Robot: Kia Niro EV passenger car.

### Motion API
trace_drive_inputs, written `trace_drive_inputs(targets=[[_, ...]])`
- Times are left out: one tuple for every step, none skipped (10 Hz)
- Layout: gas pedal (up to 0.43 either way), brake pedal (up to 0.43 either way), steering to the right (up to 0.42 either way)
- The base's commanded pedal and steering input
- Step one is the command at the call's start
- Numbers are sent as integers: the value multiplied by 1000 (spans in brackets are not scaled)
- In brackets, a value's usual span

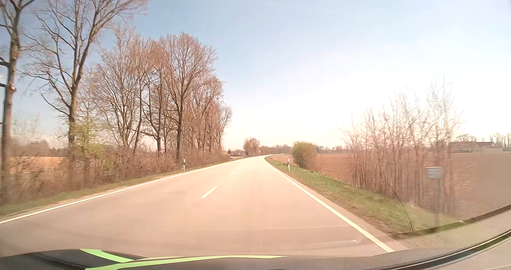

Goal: Follow the waypoints while adhering to traffic rules and regulations

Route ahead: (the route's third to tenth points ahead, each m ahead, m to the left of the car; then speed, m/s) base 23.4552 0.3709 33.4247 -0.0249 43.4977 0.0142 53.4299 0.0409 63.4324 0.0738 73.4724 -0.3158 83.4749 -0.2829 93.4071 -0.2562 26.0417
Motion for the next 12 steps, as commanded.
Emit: trace_drive_inputs(targets=[[228,0,3],[228,0,3],[228,0,3],[228,0,3],[228,0,3],[228,0,3],[228,0,3],[228,0,3],[228,0,3],[228,0,3],[228,0,3],[228,0,3]])
